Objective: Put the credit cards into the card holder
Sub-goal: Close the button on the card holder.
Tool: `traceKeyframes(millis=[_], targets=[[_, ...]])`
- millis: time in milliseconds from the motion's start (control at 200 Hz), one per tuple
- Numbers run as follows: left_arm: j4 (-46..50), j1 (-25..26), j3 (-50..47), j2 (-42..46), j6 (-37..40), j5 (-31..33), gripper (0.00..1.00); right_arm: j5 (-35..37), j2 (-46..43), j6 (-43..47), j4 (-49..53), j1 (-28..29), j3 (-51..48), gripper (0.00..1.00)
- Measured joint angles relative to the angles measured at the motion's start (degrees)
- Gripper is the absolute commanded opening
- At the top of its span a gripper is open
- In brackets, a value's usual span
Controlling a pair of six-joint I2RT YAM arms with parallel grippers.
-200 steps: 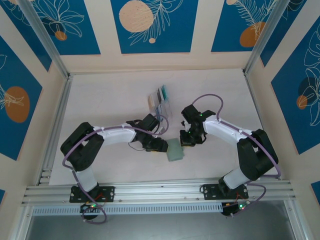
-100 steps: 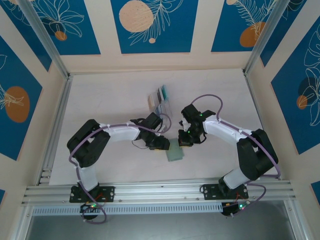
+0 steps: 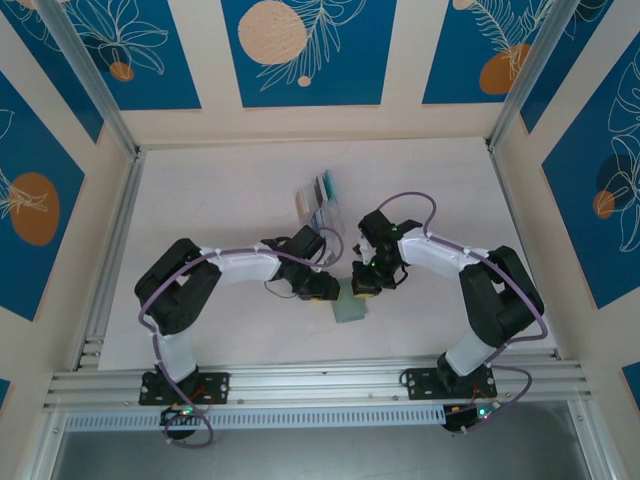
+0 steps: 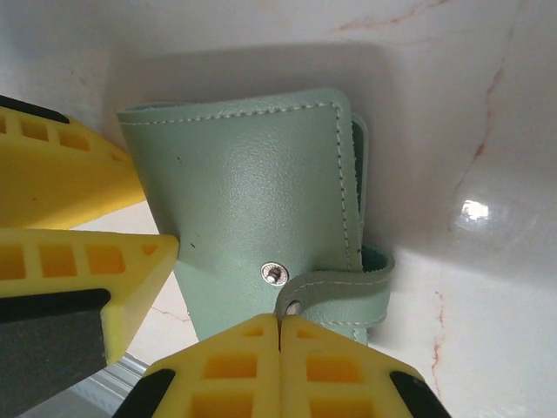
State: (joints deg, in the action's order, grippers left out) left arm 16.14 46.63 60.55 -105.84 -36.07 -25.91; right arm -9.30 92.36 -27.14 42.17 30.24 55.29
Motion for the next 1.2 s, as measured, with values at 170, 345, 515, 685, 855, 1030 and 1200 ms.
traceKeyframes(millis=[170,345,515,685,855,1030,1200], targets=[[-0.33,0.02,-0.02,-0.09,0.0,-0.02,0.38,0.02,1.14,-0.04,0.09,0.07,0.76,0.0],[-0.52,0.02,-0.09,-0.09,-0.42,-0.04,0.38,0.07,1.68,-0.04,0.26,0.17,1.33,0.0],[-0.72,0.04,-0.13,-0.09,-0.79,-0.04,0.38,0.07,2.43,-0.07,0.48,0.5,1.99,0.0],[-0.76,0.07,-0.17,-0.09,-0.9,-0.07,0.37,0.13,3.78,-0.07,0.7,1.05,2.99,0.0],[-0.85,0.07,-0.17,-0.11,-0.98,-0.13,0.37,0.33,4.35,-0.07,0.79,1.6,3.41,0.0],[-2.25,0.35,-0.2,-0.33,-1.05,-0.66,0.37,0.61,4.63,-0.11,0.81,2.1,3.5,0.0],[-2.47,0.48,-0.2,-0.52,-1.05,-0.66,0.37,0.7,5.4,-0.28,0.94,2.47,4.02,0.0]])
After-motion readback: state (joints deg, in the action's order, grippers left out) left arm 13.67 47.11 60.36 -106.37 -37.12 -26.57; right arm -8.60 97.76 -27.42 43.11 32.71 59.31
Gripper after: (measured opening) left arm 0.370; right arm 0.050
